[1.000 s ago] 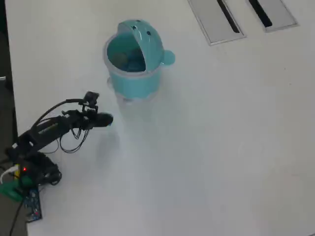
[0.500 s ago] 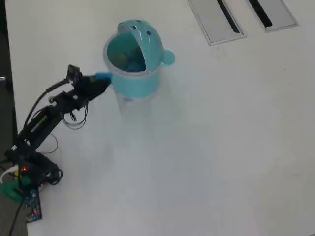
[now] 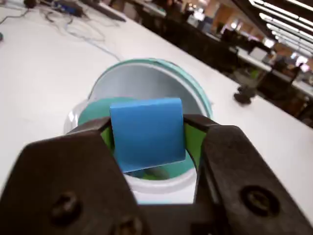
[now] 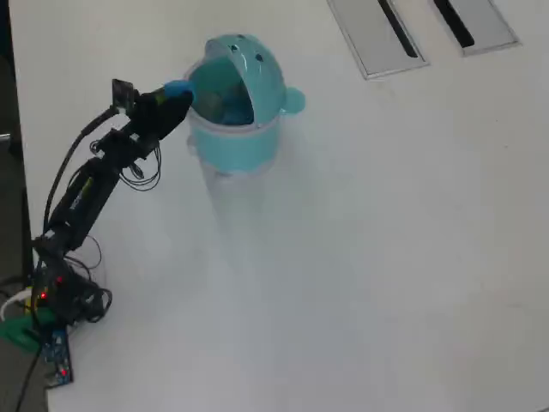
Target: Grasp RGB lego blocks and put them in the bin one by one.
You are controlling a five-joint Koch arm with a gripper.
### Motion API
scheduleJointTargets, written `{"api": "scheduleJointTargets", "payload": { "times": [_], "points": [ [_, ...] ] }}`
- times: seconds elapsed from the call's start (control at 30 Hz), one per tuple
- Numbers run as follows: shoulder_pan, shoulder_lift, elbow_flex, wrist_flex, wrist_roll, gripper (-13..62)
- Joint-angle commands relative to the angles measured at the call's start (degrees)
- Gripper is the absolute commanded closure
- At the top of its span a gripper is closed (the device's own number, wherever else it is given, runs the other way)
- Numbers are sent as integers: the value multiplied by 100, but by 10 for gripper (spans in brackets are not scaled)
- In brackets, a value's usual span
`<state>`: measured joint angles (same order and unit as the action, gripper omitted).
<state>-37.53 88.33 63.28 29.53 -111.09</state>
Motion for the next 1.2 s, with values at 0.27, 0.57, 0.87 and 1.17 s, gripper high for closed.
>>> {"api": "scheduleJointTargets", "payload": {
  "times": [0.27, 0.57, 0.87, 1.17],
  "points": [
    [-220, -1151, -2127, 62, 88, 314],
    [-343, -2382, -3586, 237, 97, 314],
    [-290, -2997, -4210, 123, 9, 313],
    [-299, -3709, -5309, 527, 9, 312]
  ]
}}
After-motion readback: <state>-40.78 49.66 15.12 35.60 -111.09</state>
